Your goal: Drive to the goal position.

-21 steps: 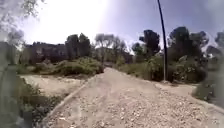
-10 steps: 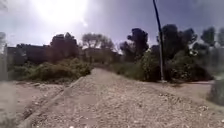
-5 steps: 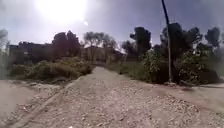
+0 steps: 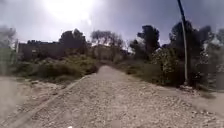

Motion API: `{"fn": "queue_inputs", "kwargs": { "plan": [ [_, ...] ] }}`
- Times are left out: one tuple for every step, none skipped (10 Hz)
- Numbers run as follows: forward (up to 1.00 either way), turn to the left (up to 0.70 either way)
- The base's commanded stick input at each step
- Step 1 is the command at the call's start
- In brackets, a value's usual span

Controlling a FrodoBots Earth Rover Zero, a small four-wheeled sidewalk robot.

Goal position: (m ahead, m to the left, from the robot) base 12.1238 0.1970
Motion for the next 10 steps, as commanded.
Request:
{"fn": "queue_inputs", "kwargs": {
  "plan": [
    [0.7,0.0],
    [0.7,0.0],
    [0.7,0.0],
    [0.7,0.0],
    [0.7,0.09],
    [0.7,0.2],
    [0.7,0.3],
    [0.7,0.18],
    [0.7,0.0],
    [0.7,0.0]
  ]
}}
